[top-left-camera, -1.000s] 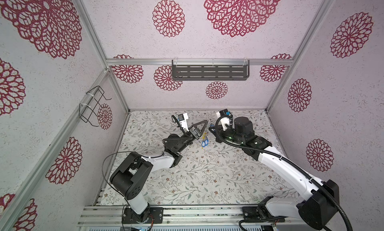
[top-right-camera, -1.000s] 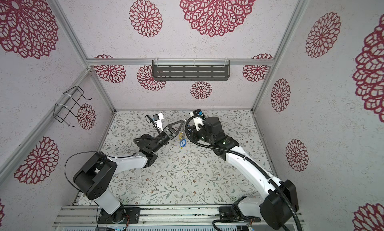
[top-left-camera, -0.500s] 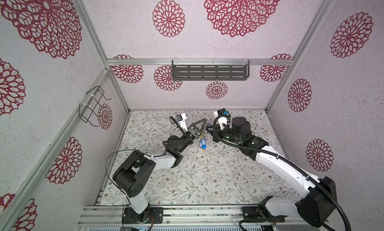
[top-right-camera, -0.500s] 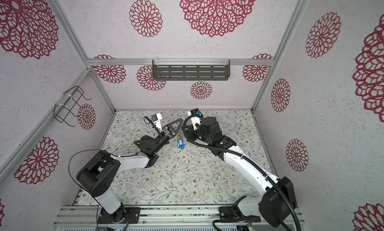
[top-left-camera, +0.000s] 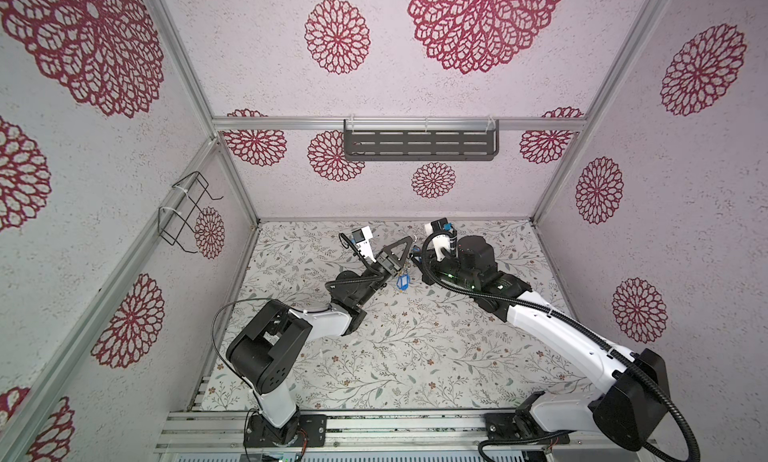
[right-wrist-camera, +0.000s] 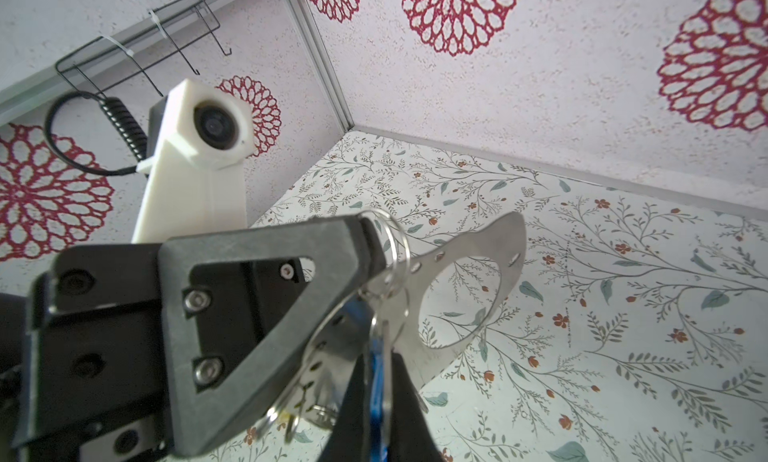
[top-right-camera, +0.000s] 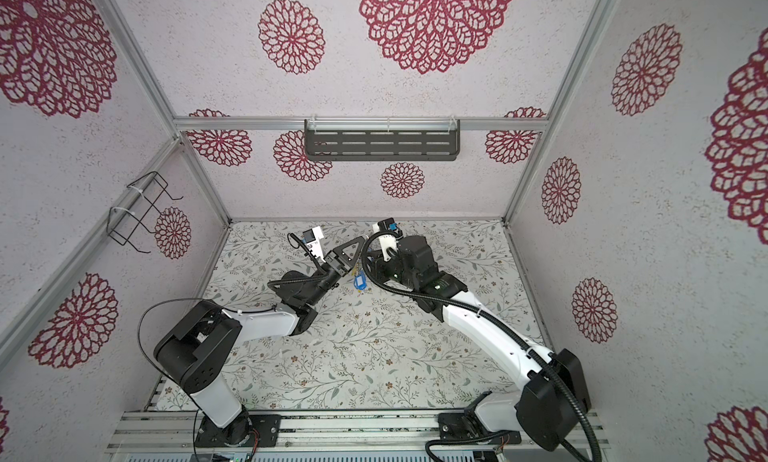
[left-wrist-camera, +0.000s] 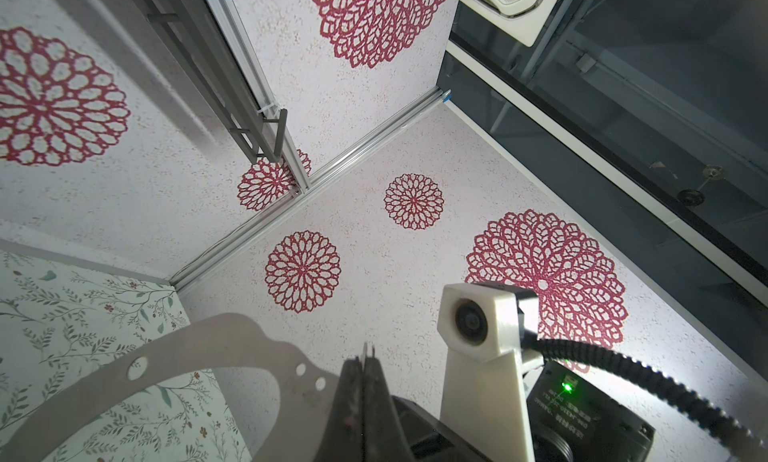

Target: Remove the keys from the keyring

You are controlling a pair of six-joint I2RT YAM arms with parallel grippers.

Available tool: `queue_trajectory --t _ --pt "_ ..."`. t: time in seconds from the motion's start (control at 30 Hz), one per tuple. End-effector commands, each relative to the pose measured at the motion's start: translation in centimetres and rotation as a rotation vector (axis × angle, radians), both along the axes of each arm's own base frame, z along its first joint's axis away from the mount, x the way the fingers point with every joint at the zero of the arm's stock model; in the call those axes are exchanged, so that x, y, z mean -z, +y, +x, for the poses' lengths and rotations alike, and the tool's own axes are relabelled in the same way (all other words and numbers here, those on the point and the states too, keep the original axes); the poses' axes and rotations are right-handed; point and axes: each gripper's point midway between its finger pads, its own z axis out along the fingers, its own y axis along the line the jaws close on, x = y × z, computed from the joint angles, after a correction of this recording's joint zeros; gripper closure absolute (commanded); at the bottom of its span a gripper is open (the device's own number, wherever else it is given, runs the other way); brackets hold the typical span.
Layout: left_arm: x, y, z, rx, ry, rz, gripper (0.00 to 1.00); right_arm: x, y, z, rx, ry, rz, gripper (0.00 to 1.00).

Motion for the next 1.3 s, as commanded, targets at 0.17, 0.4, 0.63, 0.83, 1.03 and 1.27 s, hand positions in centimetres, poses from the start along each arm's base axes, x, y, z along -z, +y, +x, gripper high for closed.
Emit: queue_trajectory --t 0.17,0.4,0.63,0.83,1.03,1.27 --pt "-1.6 1.1 0.1 0.000 -0.065 -0.001 1.00 -2.5 -6.4 -0.4 0.166 -0.069 -0.001 0.59" --pt "-1.5 -0.5 -0.6 0.106 -0.083 0.025 1.00 -6.6 -8.1 0.1 0.147 -0.121 0.184 0.62" --pt "-1.1 -0.9 -1.1 0.133 -0.072 0.039 1.00 -8.5 -5.4 0.4 -0.029 -0.075 0.443 0.74" --pt "-1.0 -0.7 -1.0 0.122 -0.064 0.040 1.00 -8.5 -4.5 1.7 -0.066 -0.016 0.539 0.75" --pt "-1.1 -0.8 -1.0 0.125 -0.067 0.034 1.00 -8.3 -3.7 1.9 -0.112 0.029 0.600 0.71" --pt "-1.2 -1.3 -1.0 0.135 -0.069 0.029 1.00 -7.9 -3.2 1.6 -0.140 0.061 0.609 0.61"
